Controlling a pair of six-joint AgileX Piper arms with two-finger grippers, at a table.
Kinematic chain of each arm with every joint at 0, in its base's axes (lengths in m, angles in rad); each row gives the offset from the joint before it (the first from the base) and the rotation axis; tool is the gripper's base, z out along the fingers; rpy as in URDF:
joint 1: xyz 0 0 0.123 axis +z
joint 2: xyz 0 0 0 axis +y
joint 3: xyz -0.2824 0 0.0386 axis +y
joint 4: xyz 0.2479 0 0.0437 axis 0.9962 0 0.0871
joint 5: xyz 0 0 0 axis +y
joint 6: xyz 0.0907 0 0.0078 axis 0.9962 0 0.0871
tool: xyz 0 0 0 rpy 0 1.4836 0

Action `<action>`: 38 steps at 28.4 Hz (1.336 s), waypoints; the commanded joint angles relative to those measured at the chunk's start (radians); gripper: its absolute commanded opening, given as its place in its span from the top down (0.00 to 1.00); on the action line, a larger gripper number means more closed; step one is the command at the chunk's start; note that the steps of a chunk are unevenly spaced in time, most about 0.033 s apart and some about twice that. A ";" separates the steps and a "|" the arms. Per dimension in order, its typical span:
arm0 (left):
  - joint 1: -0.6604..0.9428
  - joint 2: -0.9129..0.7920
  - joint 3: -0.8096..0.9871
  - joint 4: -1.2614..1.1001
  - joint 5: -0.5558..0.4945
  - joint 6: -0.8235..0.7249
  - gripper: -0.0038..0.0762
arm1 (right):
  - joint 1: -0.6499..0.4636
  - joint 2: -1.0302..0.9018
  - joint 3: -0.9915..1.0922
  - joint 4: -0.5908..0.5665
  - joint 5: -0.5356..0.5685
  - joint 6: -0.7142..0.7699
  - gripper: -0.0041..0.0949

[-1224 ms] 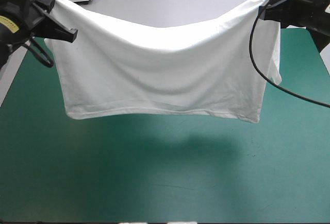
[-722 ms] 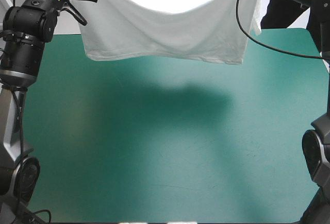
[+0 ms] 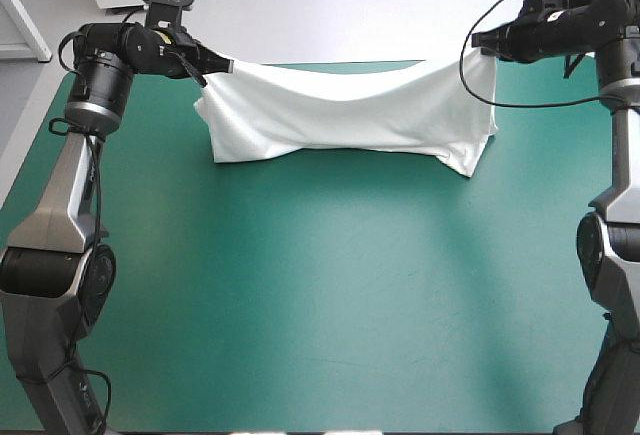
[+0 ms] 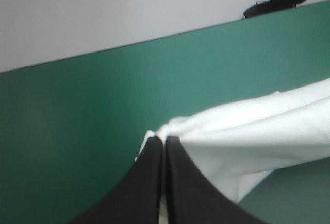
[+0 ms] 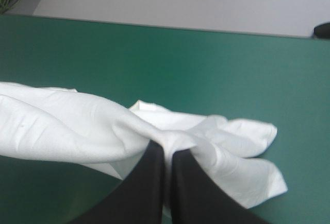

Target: Fold the cloth

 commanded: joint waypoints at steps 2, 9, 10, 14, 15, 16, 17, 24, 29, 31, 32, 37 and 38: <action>0.001 -0.074 -0.032 -0.019 0.085 0.018 0.98 | -0.008 -0.114 0.085 0.028 -0.016 -0.014 0.97; 0.001 -0.174 0.044 -0.052 0.240 0.048 0.98 | -0.008 -0.327 0.377 0.021 -0.018 -0.019 0.97; 0.001 -0.202 0.079 -0.054 0.253 0.048 0.98 | -0.008 -0.379 0.453 0.021 -0.028 -0.019 0.97; 0.001 -0.292 0.214 -0.059 0.272 0.048 0.98 | -0.008 -0.492 0.634 0.017 -0.054 -0.019 0.97; 0.001 -0.316 0.253 -0.059 0.272 0.048 0.98 | -0.008 -0.517 0.681 0.017 -0.059 -0.019 0.97; 0.001 -0.335 0.284 -0.059 0.273 0.048 0.98 | -0.006 -0.536 0.727 0.017 -0.060 -0.021 0.97; 0.001 -0.358 0.323 -0.059 0.270 0.048 0.98 | -0.004 -0.558 0.771 0.017 -0.064 -0.029 0.97; 0.001 -0.460 0.563 -0.112 0.274 0.063 0.98 | 0.066 -0.677 1.018 -0.042 -0.075 -0.039 0.97; 0.001 -0.475 0.669 -0.148 0.301 0.079 0.98 | 0.148 -0.710 1.157 -0.131 -0.078 -0.036 0.97; 0.001 -0.478 0.697 -0.150 0.301 0.079 0.98 | 0.171 -0.711 1.187 -0.146 -0.069 -0.034 0.97; 0.001 -0.482 0.716 -0.150 0.301 0.079 0.98 | 0.181 -0.711 1.207 -0.157 -0.067 -0.034 0.97; 0.001 -0.506 0.829 -0.139 0.301 0.079 0.98 | 0.193 -0.711 1.264 -0.179 -0.065 -0.029 0.97; 0.001 -0.512 0.851 -0.139 0.301 0.079 0.98 | 0.193 -0.712 1.270 -0.184 -0.063 -0.029 0.97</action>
